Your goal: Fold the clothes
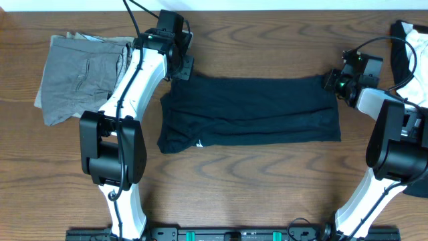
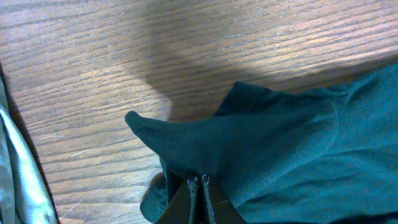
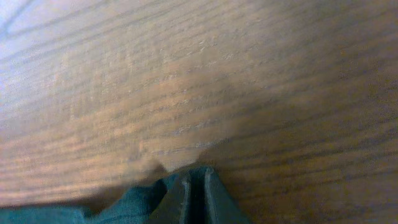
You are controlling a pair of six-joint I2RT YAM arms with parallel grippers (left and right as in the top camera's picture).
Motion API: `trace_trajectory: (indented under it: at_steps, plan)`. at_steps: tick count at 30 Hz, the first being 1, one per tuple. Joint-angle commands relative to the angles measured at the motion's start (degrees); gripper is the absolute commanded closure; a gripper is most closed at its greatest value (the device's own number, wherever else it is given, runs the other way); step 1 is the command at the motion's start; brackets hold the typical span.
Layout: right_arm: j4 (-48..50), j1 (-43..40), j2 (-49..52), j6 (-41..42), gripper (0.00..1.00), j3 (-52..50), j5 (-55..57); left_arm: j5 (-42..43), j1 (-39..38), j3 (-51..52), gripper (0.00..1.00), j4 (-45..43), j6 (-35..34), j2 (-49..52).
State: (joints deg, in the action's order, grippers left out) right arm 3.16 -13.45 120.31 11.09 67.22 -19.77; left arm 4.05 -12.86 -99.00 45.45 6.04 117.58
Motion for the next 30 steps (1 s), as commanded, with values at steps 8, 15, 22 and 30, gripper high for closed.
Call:
trace_trajectory:
  at_steps: [8,15,22,30]
  plan:
    - [-7.4,-2.9,-9.3,0.1,0.99,-0.4,-1.7,-0.7,0.2,0.4,0.94,1.1,0.3,0.4]
    - [-13.1,-3.1,-16.5,-3.0,0.99,-0.4,-1.3,-0.7,0.2,0.4,0.94,3.6,-0.5,0.3]
    - [-21.8,-3.1,-17.5,-3.0,0.99,-0.4,-1.7,-0.7,0.2,0.4,0.94,9.6,-0.5,-0.9]
    - [-31.0,-3.0,-20.4,-3.0,0.99,-0.4,-3.5,-0.7,0.2,0.4,0.94,20.9,-1.2,-2.9]
